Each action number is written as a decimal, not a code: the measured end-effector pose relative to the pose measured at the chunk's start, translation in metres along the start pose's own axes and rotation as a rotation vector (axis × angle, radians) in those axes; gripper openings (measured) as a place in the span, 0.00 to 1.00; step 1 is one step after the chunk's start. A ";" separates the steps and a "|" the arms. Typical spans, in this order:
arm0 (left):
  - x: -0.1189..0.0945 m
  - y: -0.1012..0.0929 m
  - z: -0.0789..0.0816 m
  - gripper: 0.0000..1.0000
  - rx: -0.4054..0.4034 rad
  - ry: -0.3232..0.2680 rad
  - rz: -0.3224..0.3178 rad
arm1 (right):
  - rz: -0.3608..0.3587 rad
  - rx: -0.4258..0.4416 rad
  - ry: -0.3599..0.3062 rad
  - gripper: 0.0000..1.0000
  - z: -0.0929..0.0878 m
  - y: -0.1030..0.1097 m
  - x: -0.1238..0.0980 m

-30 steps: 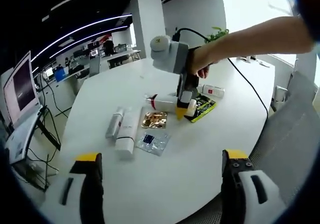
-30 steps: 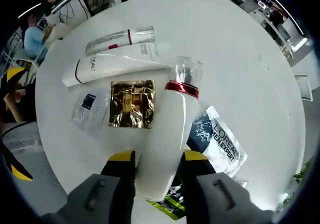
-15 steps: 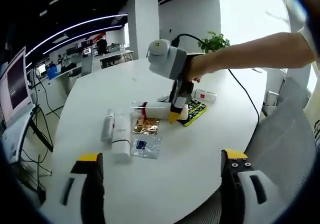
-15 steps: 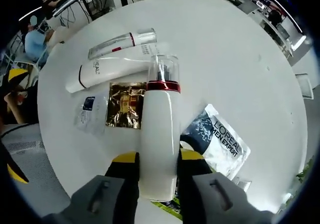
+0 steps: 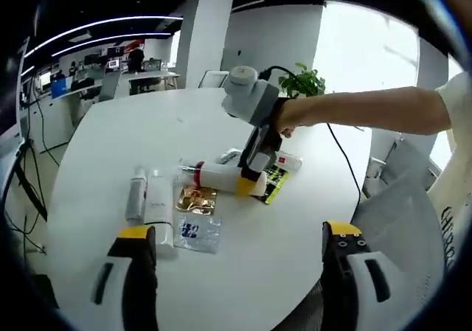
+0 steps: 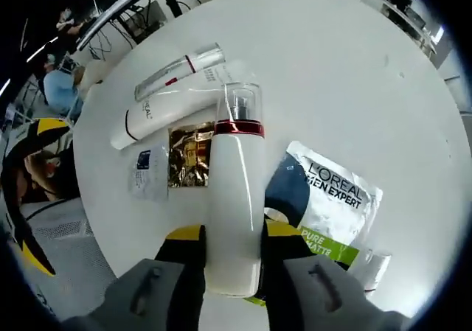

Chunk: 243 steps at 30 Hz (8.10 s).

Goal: Arrange the skincare products in the storage area until every visible bottle or jar stands upright without overlapping.

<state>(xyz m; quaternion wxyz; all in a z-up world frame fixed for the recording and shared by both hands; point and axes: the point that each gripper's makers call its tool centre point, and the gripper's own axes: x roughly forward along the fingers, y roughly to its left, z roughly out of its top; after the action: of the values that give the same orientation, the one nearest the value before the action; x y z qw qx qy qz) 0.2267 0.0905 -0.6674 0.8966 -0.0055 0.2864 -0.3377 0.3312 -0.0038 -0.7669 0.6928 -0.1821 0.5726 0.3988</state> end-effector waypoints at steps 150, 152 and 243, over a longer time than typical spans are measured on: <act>0.147 -0.121 0.082 0.26 0.071 0.025 -0.412 | 0.015 0.111 -0.658 0.30 -0.091 0.016 -0.092; 0.149 -0.122 0.082 0.26 0.090 0.025 -0.405 | 0.001 0.110 -0.652 0.30 -0.091 0.014 -0.091; 0.158 -0.110 0.083 0.27 0.363 -0.038 -0.342 | -0.247 -0.057 -0.619 0.08 -0.088 -0.010 -0.089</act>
<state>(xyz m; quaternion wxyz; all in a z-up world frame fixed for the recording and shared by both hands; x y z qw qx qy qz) 0.2990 -0.1061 -0.6559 0.8178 0.1011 0.1991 -0.5303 0.2795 -0.1026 -0.7099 0.8716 -0.1396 0.2970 0.3642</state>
